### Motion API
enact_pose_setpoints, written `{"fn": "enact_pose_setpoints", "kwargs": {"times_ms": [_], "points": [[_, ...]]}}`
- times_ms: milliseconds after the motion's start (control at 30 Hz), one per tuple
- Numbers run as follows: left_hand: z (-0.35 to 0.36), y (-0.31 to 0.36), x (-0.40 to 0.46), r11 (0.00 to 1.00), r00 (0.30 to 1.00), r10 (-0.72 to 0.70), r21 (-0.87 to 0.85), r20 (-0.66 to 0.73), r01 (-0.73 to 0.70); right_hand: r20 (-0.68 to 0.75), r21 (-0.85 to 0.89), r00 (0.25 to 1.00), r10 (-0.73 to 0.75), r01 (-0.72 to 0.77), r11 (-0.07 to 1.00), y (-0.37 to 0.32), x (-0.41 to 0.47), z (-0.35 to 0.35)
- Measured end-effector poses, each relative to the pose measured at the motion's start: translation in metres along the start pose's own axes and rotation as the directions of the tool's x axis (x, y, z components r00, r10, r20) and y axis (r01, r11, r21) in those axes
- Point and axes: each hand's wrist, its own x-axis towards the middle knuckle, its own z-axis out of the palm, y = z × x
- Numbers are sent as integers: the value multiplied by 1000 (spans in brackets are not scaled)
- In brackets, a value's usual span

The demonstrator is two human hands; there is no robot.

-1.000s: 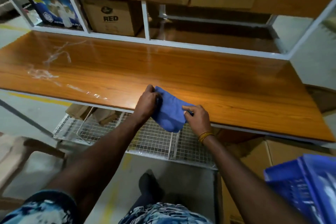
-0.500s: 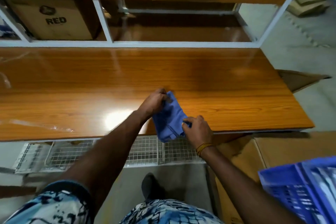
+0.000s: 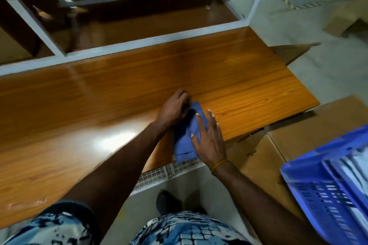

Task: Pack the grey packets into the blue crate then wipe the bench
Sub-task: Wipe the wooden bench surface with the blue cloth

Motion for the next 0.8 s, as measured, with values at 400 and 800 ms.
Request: {"fn": "enact_pose_setpoints", "kwargs": {"times_ms": [400, 800], "points": [[14, -65, -29, 973, 985, -140, 171, -96, 155, 99, -161, 994, 45, -28, 987, 5, 31, 10], [17, -61, -24, 971, 977, -170, 149, -127, 188, 63, -178, 997, 47, -35, 983, 17, 33, 11]]}}
